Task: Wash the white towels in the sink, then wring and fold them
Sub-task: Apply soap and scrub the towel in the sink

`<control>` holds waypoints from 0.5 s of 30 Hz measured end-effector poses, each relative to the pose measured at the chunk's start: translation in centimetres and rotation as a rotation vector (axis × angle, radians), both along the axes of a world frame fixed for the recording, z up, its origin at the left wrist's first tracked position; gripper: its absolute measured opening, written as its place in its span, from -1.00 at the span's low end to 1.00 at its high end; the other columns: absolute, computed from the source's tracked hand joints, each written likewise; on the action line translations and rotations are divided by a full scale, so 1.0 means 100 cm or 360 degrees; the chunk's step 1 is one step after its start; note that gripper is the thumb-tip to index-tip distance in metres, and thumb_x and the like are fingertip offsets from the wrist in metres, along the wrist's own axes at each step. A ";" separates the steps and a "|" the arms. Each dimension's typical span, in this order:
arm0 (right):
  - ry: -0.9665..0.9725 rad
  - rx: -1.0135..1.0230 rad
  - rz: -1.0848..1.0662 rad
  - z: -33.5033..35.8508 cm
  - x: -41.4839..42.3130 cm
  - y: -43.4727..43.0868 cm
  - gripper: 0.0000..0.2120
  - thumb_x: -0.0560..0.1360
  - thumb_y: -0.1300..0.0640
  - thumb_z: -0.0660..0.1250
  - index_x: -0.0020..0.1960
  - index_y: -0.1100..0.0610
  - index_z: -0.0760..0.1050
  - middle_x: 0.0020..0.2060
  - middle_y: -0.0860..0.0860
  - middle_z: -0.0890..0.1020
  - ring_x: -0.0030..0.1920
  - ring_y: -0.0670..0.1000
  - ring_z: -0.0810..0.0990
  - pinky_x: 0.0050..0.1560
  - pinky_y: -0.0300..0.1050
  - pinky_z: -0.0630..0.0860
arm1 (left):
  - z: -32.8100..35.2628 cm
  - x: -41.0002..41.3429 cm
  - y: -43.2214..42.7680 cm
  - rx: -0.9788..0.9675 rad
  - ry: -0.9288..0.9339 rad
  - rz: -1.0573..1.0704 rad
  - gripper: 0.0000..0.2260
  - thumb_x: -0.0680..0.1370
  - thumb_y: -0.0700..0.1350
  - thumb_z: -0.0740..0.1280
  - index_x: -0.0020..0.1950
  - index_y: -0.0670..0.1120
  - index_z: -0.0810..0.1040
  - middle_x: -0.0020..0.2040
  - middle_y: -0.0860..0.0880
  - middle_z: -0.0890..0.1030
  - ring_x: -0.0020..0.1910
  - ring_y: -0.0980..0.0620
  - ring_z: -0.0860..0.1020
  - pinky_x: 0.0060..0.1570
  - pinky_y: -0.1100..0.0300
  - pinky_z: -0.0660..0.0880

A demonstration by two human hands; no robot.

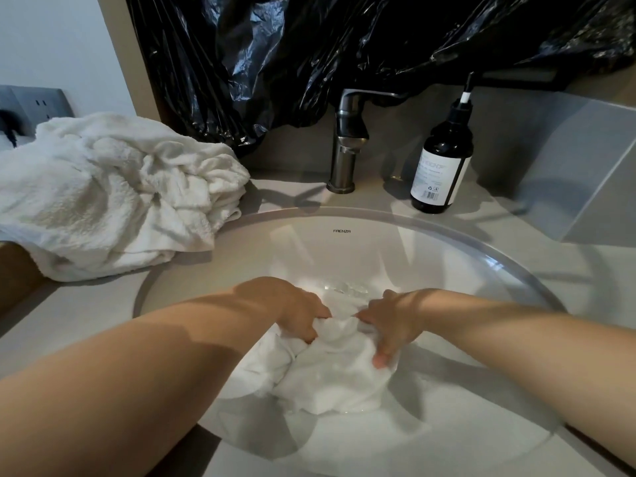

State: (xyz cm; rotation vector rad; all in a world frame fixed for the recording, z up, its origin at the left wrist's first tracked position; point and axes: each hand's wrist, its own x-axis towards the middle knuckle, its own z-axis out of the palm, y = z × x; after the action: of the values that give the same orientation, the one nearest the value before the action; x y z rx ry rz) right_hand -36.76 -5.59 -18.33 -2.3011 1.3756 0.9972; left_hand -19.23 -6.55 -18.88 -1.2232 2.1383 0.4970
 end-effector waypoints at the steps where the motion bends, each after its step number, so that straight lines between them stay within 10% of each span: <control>1: -0.0051 0.0018 -0.0008 -0.001 0.003 0.000 -0.32 0.43 -0.18 0.41 0.45 -0.02 0.27 0.27 0.00 0.48 0.29 0.12 0.40 0.15 -0.06 0.36 | 0.000 -0.001 0.000 -0.0003 0.0029 -0.0006 -0.56 0.63 -0.01 0.23 0.50 0.08 0.26 0.45 -0.02 0.31 0.41 -0.10 0.33 0.35 -0.06 0.32; 8: -0.0516 0.0172 -0.0332 0.021 -0.003 -0.005 -0.70 0.40 -0.11 0.48 0.03 0.00 0.52 -0.14 -0.12 0.58 -0.05 0.00 0.55 0.12 -0.08 0.50 | 0.014 0.007 -0.003 -0.0091 0.0575 0.0060 -0.78 0.50 -0.31 0.26 -0.09 0.02 0.51 -0.15 0.15 0.44 -0.01 0.01 0.47 0.01 0.13 0.48; 12: -0.1175 0.0286 -0.0853 0.047 -0.019 -0.007 -0.74 0.44 0.00 0.48 -0.04 0.18 0.60 -0.31 -0.03 0.62 -0.32 -0.05 0.55 -0.32 -0.27 0.45 | 0.030 0.011 -0.009 -0.0295 0.0890 0.0246 -0.75 0.52 -0.36 0.25 0.04 -0.09 0.61 -0.08 0.08 0.56 -0.03 0.06 0.48 -0.05 0.26 0.43; 15: -0.1380 0.0289 -0.1194 0.054 -0.027 -0.008 -0.64 0.47 -0.12 0.41 -0.03 0.20 0.61 -0.21 0.03 0.69 -0.23 -0.01 0.66 -0.22 -0.19 0.54 | 0.035 0.008 -0.008 -0.0662 0.1139 0.0376 -0.82 0.59 -0.26 0.25 0.07 -0.11 0.62 0.02 0.01 0.56 0.07 0.03 0.52 0.11 0.21 0.44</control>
State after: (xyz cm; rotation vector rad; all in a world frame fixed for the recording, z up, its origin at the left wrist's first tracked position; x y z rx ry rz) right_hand -39.49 -6.35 -12.92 -1.5137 1.4334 -0.1120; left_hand -18.42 -7.35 -15.40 -1.7322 2.8086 0.6912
